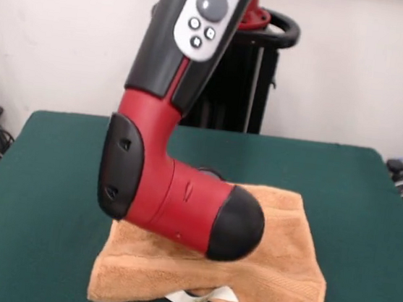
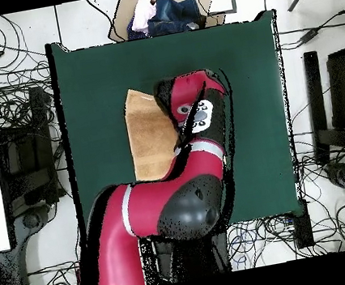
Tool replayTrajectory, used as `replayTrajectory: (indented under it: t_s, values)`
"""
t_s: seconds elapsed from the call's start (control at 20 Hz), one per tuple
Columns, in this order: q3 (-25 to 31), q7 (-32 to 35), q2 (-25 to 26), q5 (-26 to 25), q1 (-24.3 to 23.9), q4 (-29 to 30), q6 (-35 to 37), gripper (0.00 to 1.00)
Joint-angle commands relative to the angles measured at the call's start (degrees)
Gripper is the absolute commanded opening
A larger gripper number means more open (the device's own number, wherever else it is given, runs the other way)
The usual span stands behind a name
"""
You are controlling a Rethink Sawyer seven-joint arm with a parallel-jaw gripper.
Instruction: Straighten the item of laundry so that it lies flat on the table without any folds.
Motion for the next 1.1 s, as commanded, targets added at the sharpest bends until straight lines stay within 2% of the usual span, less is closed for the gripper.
replayTrajectory:
  t_s: [0.05,0.35,0.6,0.9,1.1]
  values:
    - [0.77,2.86,12.0,-5.92,-1.55,-2.62,4.15,0.0]
    - [2.01,3.47,16.06,-6.93,-2.62,-9.67,6.83,0.0]
    - [2.79,3.17,17.74,-7.76,-3.26,-12.54,8.66,0.0]
    - [3.37,2.15,17.62,-8.68,-3.34,-12.32,9.72,0.0]
    - [4.88,2.51,16.2,-8.25,-3.64,-9.85,4.19,0.0]
